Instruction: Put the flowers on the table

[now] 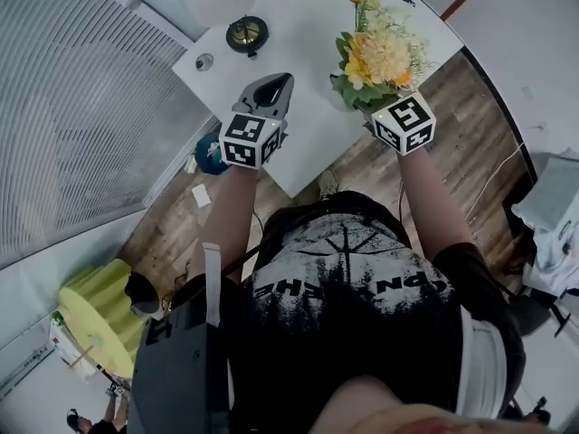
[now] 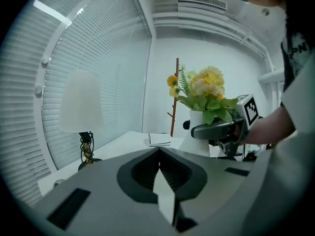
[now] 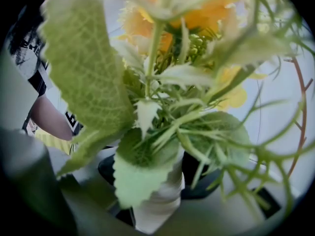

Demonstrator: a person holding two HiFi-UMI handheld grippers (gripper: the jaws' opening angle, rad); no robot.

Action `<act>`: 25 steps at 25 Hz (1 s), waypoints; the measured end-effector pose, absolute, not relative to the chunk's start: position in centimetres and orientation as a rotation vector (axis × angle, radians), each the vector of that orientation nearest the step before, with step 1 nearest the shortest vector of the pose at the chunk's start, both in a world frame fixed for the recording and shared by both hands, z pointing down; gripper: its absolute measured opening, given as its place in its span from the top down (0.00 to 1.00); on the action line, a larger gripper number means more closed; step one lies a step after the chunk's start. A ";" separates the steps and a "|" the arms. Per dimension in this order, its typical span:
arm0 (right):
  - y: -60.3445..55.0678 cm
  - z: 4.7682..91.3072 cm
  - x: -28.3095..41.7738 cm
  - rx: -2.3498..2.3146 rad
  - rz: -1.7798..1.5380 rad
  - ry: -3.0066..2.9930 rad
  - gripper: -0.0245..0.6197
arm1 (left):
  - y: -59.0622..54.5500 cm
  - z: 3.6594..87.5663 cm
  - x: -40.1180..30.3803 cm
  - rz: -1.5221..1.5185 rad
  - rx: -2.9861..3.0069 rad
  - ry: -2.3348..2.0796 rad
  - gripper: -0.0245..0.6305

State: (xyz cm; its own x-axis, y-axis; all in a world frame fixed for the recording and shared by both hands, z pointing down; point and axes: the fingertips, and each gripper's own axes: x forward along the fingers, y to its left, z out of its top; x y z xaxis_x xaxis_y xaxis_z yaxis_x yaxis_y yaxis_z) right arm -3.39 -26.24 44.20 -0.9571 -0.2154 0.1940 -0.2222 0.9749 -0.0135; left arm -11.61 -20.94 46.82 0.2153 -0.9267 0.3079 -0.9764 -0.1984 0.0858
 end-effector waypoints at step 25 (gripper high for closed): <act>-34.0 52.1 -13.2 0.091 -0.003 -2.948 0.57 | -26.0 53.2 -15.5 0.299 2.089 -1.798 0.94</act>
